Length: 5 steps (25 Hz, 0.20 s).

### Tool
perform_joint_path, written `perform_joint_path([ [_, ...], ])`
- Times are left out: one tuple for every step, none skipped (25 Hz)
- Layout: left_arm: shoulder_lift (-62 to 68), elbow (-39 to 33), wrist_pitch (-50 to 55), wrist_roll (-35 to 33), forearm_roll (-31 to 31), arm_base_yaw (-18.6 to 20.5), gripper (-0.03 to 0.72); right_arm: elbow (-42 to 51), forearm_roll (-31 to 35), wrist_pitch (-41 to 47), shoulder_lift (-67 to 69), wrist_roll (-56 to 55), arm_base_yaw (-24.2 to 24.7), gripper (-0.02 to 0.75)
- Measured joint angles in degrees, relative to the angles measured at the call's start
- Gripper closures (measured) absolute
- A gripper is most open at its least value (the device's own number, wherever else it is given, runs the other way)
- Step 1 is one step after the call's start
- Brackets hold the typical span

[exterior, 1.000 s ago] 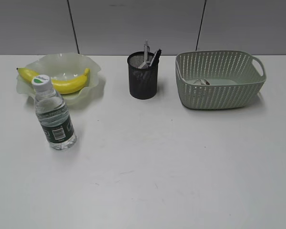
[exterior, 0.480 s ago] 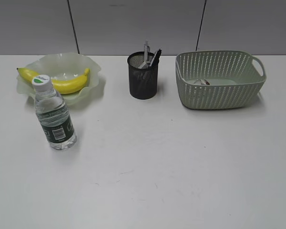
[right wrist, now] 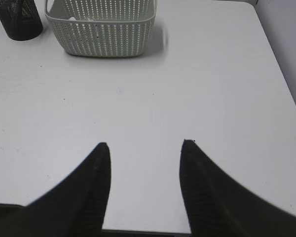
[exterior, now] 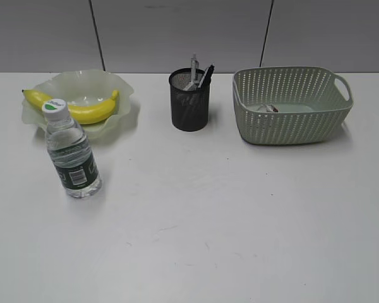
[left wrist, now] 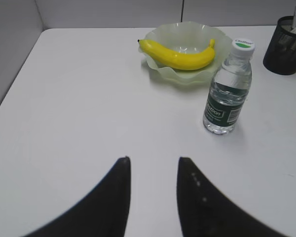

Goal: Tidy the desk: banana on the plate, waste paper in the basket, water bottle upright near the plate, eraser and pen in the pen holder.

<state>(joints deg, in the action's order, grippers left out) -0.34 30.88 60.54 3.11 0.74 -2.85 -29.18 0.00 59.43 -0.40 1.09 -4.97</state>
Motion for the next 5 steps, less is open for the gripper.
perform_joint_path([
  [0.0, 0.0, 0.0, 0.0, 0.0, 0.0, 0.449, 0.0, 0.0, 0.0, 0.0, 0.0, 0.0, 0.366],
  [0.0, 0.0, 0.0, 0.0, 0.0, 0.0, 0.449, 0.0, 0.0, 0.0, 0.0, 0.0, 0.0, 0.365],
  [0.0, 0.0, 0.0, 0.0, 0.0, 0.0, 0.449, 0.0, 0.0, 0.0, 0.0, 0.0, 0.0, 0.365],
  [0.0, 0.0, 0.0, 0.0, 0.0, 0.0, 0.449, 0.0, 0.0, 0.0, 0.0, 0.0, 0.0, 0.365],
  [0.0, 0.0, 0.0, 0.0, 0.0, 0.0, 0.449, 0.0, 0.0, 0.0, 0.0, 0.0, 0.0, 0.365],
])
